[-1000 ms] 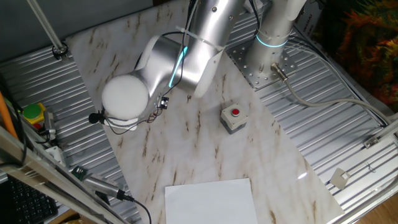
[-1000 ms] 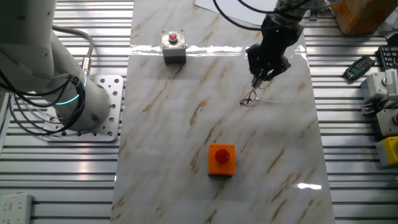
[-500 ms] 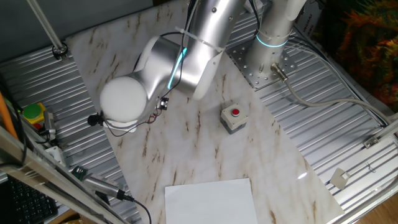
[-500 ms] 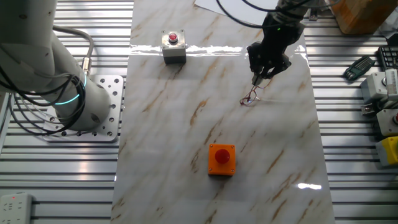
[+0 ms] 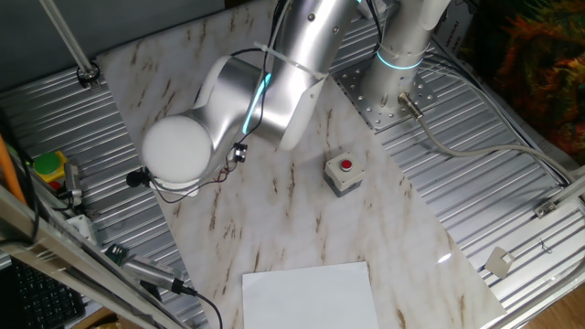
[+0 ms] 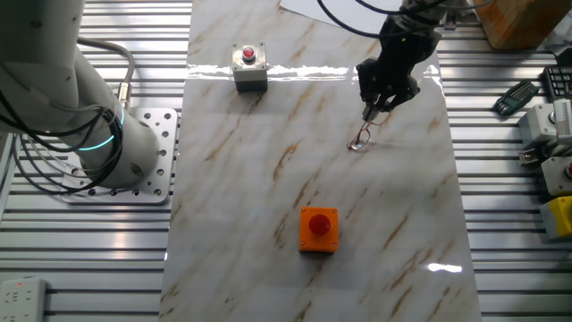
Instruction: Unfold the leg of the glasses (with one hand)
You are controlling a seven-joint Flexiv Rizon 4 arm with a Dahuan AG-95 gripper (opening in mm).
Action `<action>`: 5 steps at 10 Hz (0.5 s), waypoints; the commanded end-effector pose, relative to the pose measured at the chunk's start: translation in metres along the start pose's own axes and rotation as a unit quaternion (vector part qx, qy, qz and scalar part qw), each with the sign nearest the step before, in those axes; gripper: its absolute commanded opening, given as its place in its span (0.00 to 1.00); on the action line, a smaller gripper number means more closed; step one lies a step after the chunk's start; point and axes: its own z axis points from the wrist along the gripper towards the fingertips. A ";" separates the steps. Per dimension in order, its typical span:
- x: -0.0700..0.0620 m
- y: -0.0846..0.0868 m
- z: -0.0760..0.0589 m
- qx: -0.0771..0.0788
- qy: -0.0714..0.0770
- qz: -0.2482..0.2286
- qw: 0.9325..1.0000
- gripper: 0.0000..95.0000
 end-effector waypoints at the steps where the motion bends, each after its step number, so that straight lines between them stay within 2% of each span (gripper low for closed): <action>1: -0.001 -0.001 -0.003 -0.003 0.005 0.000 1.000 0.00; 3: 0.000 -0.001 -0.006 -0.005 0.014 -0.001 1.000 0.00; 5: 0.000 -0.001 -0.007 -0.007 0.016 -0.001 1.000 0.00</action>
